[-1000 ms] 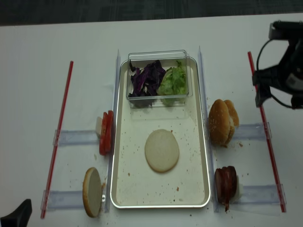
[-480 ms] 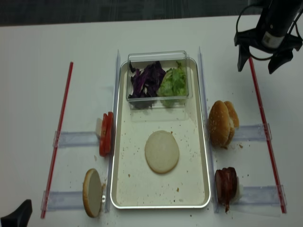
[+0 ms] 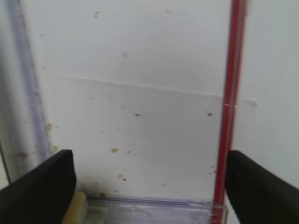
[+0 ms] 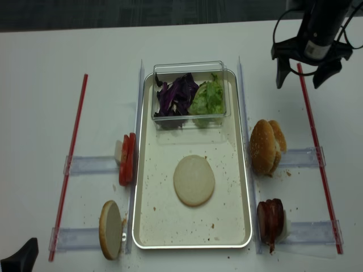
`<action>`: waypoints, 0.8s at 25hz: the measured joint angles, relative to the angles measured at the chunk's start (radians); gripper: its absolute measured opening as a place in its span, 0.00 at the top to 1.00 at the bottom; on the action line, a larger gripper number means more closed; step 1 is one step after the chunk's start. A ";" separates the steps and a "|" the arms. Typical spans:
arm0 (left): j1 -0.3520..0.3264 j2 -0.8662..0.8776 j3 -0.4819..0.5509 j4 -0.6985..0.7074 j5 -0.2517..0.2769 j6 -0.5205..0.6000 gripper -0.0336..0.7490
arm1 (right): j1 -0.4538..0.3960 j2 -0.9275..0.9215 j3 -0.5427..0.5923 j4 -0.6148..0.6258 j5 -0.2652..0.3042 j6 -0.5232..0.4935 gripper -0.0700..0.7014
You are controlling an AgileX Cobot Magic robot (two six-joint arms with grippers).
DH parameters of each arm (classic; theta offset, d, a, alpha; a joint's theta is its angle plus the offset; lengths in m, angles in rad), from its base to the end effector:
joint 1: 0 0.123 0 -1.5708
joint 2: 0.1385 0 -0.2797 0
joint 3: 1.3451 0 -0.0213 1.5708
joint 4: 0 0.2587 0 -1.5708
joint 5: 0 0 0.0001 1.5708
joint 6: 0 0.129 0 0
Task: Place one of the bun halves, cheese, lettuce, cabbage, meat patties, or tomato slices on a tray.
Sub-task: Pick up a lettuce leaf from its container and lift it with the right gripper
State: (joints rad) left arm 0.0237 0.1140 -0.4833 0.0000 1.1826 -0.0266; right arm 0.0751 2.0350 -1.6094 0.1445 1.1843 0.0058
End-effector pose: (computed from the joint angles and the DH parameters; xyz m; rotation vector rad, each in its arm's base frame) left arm 0.0484 0.0011 0.2403 -0.0578 2.2962 -0.0015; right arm 0.4137 0.0484 0.1599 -0.0278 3.0917 0.2121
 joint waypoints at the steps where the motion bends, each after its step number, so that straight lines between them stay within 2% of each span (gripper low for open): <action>1: 0.000 0.000 0.000 0.000 0.000 0.000 0.25 | 0.029 0.000 0.000 0.000 -0.012 0.007 0.06; 5: 0.000 0.000 0.000 0.000 0.000 0.000 0.25 | 0.137 0.014 -0.041 0.012 -0.037 0.034 0.06; 13: 0.000 0.000 0.000 0.000 0.000 0.000 0.25 | 0.346 0.109 -0.227 0.027 -0.023 0.056 0.06; 17: 0.000 0.000 0.000 0.000 0.000 0.000 0.25 | 0.396 0.181 -0.319 0.027 0.012 0.066 0.06; 20: 0.000 0.000 0.000 0.000 0.000 0.000 0.25 | 0.406 0.222 -0.365 0.029 0.034 0.068 0.10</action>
State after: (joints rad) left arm 0.0237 0.1140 -0.4833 0.0000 1.1826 -0.0266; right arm 0.4808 2.2567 -1.9743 0.1738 1.2183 0.0734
